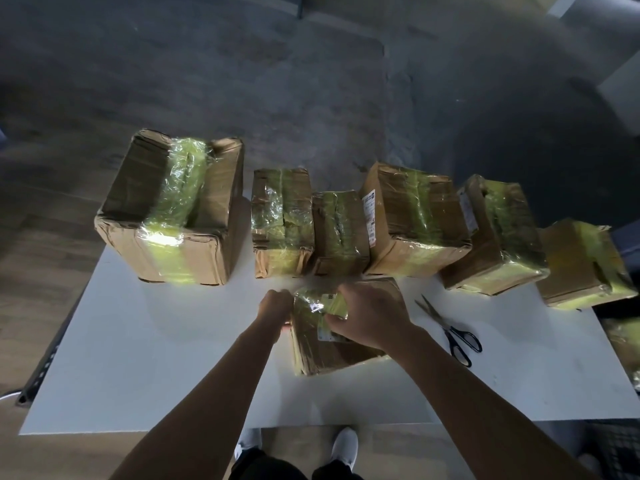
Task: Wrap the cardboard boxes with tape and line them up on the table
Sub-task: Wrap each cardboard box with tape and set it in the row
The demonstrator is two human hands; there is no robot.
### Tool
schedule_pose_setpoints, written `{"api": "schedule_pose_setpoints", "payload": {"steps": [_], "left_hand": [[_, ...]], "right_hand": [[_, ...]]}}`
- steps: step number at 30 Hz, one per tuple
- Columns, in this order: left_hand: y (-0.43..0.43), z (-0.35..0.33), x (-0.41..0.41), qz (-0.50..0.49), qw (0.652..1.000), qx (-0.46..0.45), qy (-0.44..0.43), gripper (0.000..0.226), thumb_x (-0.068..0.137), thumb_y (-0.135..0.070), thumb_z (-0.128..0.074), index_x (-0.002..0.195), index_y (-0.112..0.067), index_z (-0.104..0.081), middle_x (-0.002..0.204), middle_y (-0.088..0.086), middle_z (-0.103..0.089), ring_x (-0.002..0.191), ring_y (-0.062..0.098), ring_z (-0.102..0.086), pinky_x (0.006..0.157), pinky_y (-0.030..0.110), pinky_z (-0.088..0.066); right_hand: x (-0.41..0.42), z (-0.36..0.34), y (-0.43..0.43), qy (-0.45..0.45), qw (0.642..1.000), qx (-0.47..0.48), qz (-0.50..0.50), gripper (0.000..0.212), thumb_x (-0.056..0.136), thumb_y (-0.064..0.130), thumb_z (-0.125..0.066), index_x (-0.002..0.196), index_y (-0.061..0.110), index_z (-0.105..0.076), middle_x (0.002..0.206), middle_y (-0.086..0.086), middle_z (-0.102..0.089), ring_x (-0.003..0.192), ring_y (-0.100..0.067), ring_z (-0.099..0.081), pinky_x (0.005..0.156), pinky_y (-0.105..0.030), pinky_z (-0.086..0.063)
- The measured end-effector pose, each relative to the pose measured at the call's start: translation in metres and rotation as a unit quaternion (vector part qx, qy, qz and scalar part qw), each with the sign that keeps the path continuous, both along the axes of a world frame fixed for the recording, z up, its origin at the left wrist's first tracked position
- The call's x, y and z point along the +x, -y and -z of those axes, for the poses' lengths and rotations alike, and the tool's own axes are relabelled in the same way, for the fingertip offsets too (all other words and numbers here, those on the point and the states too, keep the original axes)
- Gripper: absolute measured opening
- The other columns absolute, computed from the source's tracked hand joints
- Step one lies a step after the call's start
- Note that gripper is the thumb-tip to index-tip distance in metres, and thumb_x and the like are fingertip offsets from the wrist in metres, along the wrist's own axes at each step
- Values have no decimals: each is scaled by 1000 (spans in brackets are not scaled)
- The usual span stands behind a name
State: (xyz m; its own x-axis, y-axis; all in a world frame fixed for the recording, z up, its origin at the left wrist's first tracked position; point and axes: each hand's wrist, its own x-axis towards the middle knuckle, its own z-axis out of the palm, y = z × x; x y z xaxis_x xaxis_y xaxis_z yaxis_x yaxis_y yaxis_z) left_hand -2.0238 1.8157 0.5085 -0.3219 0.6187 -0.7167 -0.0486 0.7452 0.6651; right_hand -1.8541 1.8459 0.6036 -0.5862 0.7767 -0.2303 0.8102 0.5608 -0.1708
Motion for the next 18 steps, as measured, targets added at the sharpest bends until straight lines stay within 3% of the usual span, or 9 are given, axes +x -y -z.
{"api": "schedule_pose_setpoints", "payload": {"steps": [1, 3, 6, 8, 11, 13, 16, 18], "left_hand": [[-1, -1, 0, 19, 997, 23, -71, 22, 95, -8, -40, 82, 1, -55, 88, 20, -58, 80, 30, -60, 75, 43, -53], [-2, -9, 1, 16, 974, 85, -208, 29, 100, -16, -37, 95, 1, -60, 98, 21, -62, 87, 33, -61, 76, 43, -52], [6, -20, 20, 113, 950, 201, -210, 39, 102, -37, -36, 114, -13, -65, 115, 12, -64, 99, 25, -61, 81, 40, -51], [13, -16, 32, 173, 934, 209, -233, 39, 102, -38, -38, 124, -15, -60, 125, 9, -59, 111, 27, -56, 87, 40, -47], [15, -10, 33, 150, 927, 205, -277, 31, 102, -34, -37, 110, -16, -60, 108, 5, -58, 98, 24, -56, 74, 34, -41], [15, -10, 33, 138, 928, 196, -284, 28, 103, -35, -33, 98, -21, -57, 99, 0, -56, 87, 18, -53, 68, 32, -38], [16, -9, 36, 146, 918, 182, -319, 29, 103, -34, -28, 98, -24, -55, 95, -5, -50, 84, 15, -47, 68, 32, -36], [17, -8, 37, 150, 915, 167, -335, 33, 103, -34, -25, 104, -23, -56, 97, -6, -50, 85, 15, -45, 70, 33, -35]], "right_hand": [[0, -1, -1, -1, 1000, 3, -1, 43, 85, 57, -56, 106, 20, -55, 84, 7, -52, 75, -12, -49, 54, -22, -26], [-1, -3, -1, 4, 1000, 3, -5, 40, 86, 56, -56, 102, 19, -54, 82, 7, -51, 74, -12, -50, 54, -22, -26], [-3, -2, 1, 4, 1000, 3, -8, 41, 86, 54, -58, 106, 18, -55, 85, 6, -51, 77, -12, -51, 55, -22, -27], [-2, -2, 1, -13, 1000, -5, -11, 44, 85, 52, -60, 115, 20, -55, 94, 5, -59, 86, -15, -58, 62, -23, -34], [15, -3, 1, -77, 993, -88, -20, 59, 84, 44, -61, 138, 29, -42, 125, 5, -60, 109, -15, -57, 81, -27, -47], [31, -7, 1, -126, 979, -156, -15, 62, 85, 36, -63, 141, 36, -36, 127, 5, -58, 109, -11, -57, 86, -30, -52], [45, -13, 6, -169, 971, -168, -5, 59, 84, 34, -67, 135, 40, -39, 116, 10, -59, 98, -6, -59, 76, -23, -55], [51, -18, 7, -160, 979, -128, -18, 55, 82, 37, -68, 129, 41, -41, 107, 14, -56, 84, -1, -57, 61, -10, -46]]}}
